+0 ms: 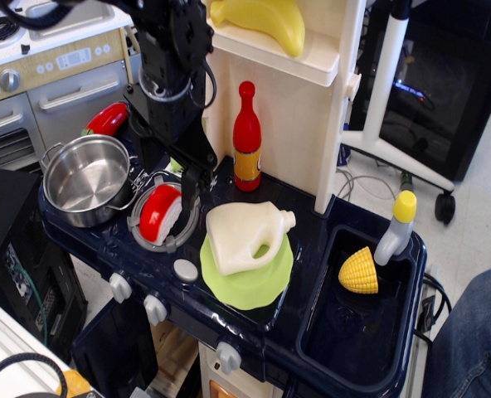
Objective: Put sushi in pot or pan
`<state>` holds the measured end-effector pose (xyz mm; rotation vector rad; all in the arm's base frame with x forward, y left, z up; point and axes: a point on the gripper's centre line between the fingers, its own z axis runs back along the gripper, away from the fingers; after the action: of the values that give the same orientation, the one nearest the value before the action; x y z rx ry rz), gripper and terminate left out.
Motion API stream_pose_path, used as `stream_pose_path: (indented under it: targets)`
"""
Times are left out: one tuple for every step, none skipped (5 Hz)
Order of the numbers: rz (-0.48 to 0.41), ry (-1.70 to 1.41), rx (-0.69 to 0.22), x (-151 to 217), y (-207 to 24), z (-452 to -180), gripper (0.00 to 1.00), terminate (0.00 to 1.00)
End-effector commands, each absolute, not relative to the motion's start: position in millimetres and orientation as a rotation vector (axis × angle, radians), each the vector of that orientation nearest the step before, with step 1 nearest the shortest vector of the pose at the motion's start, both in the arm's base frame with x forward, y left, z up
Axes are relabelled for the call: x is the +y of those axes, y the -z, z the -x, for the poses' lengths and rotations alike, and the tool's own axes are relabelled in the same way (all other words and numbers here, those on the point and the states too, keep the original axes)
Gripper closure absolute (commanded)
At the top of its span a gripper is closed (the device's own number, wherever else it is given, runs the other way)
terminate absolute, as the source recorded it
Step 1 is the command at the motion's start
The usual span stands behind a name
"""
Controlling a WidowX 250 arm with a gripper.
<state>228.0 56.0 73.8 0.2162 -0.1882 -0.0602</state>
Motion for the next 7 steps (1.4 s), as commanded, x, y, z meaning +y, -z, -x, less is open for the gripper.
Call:
stream_pose_path:
  targets:
    - [-0.164,0.067,-0.220,72.5,-58.9,-232.0,0.00,0.00]
    - [-0.150,0.073,-0.208,78.3,-48.3,-233.0,0.00,0.00]
    - [-0.140,0.064,-0.202,87.5,-40.5,-228.1,0.00,0.00]
    - [-0.136,0.038,-0.210,84.9,-36.5,-227.2,1.00,0.00]
    - [-0.150,0.044,-0.187,87.6,-53.7,-223.0,1.00,0.00]
    - [-0.186,0.053,-0.155,92.4,-81.4,-217.7,1.00,0.00]
    - [-0.217,0.066,-0.133,103.1,-101.8,-214.2,1.00,0.00]
